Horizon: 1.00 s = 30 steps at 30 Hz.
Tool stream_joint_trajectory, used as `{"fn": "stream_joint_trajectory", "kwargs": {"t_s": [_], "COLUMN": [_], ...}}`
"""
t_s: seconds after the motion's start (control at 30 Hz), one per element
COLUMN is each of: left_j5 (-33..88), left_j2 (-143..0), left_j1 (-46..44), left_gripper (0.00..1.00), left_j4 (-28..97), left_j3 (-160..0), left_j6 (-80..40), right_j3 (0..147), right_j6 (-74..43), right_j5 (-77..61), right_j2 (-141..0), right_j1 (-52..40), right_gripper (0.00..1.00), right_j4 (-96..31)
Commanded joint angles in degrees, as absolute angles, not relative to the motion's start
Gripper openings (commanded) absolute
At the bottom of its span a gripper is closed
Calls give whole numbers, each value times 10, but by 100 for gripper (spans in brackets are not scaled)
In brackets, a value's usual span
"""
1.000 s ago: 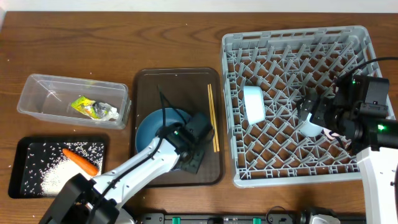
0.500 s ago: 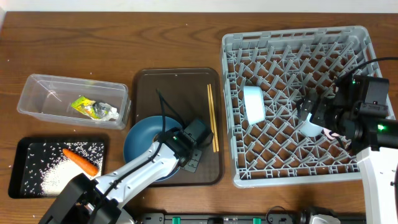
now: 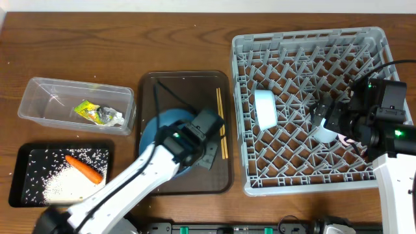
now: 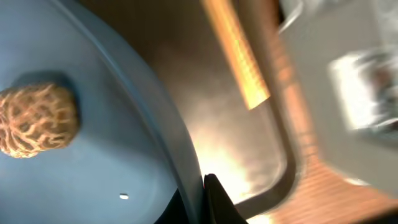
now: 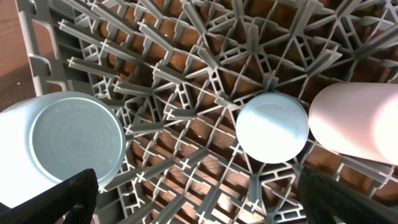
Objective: Sort waste into correct bins and load items into the dishwasher rack
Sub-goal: 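Lift the blue plate and tip it over the black tray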
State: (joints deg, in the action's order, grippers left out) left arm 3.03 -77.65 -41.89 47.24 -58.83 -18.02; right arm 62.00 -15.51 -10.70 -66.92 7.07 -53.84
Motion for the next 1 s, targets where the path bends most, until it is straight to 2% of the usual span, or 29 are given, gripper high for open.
{"fn": "stream_joint_trajectory", "kwargs": {"t_s": [0.0, 0.13, 0.27, 0.47, 0.63, 0.77, 0.97], "left_j5": [32, 33, 33, 44, 70, 143, 279], "left_j2": [-735, -678, -602, -490, -455, -463, -478], "left_j1": [-417, -404, -347, -162, 18, 163, 313], "left_gripper": [6, 6, 6, 6, 6, 6, 6], "left_j4": [484, 488, 481, 498, 540, 548, 518], "left_j3": [-637, -668, -672, -672, -672, -657, -594], "left_j6": [-186, -234, -277, -289, -275, -234, -234], "right_j3": [628, 628, 628, 628, 628, 628, 628], "right_j6": [-158, -158, -158, -158, -158, -158, -158], "right_j5": [-110, -110, -110, -110, -110, -110, -110], "right_j2": [-668, -668, -668, -668, -668, -668, -668], "right_j1": [74, 74, 74, 74, 74, 74, 74], "right_gripper": [98, 98, 98, 98, 98, 98, 98], "right_j4": [-539, -540, -541, -540, -540, -540, -538]}}
